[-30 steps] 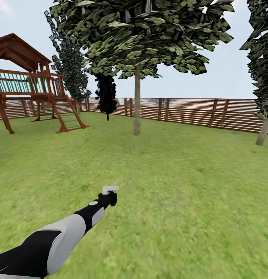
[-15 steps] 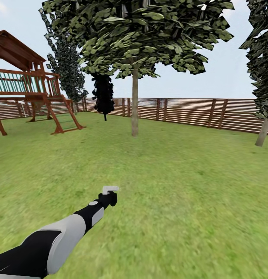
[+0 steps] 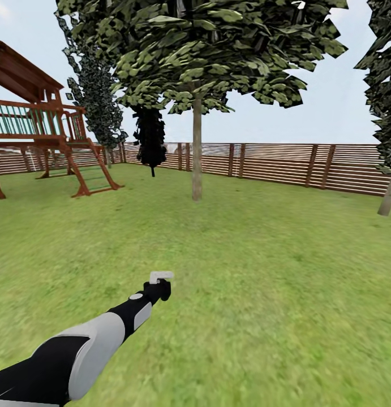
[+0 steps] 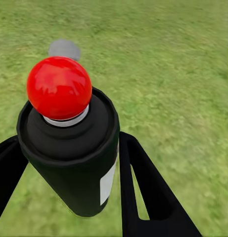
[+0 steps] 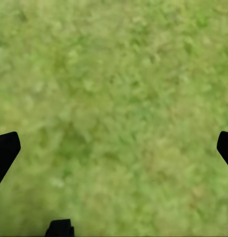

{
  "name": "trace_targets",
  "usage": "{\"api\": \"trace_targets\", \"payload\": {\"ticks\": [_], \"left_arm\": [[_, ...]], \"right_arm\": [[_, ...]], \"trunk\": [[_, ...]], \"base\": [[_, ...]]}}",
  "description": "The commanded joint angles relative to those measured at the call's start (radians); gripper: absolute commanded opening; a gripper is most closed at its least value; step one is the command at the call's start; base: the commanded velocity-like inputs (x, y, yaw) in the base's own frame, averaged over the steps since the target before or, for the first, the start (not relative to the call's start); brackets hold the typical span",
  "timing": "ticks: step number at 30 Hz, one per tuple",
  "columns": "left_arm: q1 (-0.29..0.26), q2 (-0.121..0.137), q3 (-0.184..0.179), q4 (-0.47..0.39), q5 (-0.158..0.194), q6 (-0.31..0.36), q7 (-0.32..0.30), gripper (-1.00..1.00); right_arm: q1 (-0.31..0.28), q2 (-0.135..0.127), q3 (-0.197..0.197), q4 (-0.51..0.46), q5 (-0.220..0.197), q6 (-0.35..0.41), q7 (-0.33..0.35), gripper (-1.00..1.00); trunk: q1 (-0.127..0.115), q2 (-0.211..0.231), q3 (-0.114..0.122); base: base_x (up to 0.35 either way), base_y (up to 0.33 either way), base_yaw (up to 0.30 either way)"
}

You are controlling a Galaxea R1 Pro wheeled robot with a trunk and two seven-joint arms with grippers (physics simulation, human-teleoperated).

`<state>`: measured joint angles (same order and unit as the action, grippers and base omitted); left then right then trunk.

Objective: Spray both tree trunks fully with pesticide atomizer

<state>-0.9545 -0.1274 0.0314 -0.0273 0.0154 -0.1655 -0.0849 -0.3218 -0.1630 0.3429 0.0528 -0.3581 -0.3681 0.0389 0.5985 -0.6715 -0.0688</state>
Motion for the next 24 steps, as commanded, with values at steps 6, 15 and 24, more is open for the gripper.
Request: {"api": "trace_targets", "payload": {"ticks": [6,15,24], "left_arm": [[-0.001,0.0,0.002,0.001,0.0,-0.003,-0.003,-1.0],[-0.001,0.0,0.002,0.001,0.0,-0.003,-0.003,-1.0],[-0.001,0.0,0.002,0.001,0.0,-0.003,-0.003,-1.0]], "right_arm": [[-0.002,0.0,0.008,0.004,-0.01,-0.006,0.004,1.0],[-0.001,0.0,0.008,0.004,-0.01,-0.006,0.004,1.0],[-0.001,0.0,0.008,0.004,-0.01,-0.006,0.004,1.0]], "trunk": [[0.001,-0.001,-0.002],[0.001,-0.001,-0.002],[0.001,-0.001,-0.002]], "base": [[0.35,0.0,0.0],[0.35,0.0,0.0],[0.35,0.0,0.0]]}}
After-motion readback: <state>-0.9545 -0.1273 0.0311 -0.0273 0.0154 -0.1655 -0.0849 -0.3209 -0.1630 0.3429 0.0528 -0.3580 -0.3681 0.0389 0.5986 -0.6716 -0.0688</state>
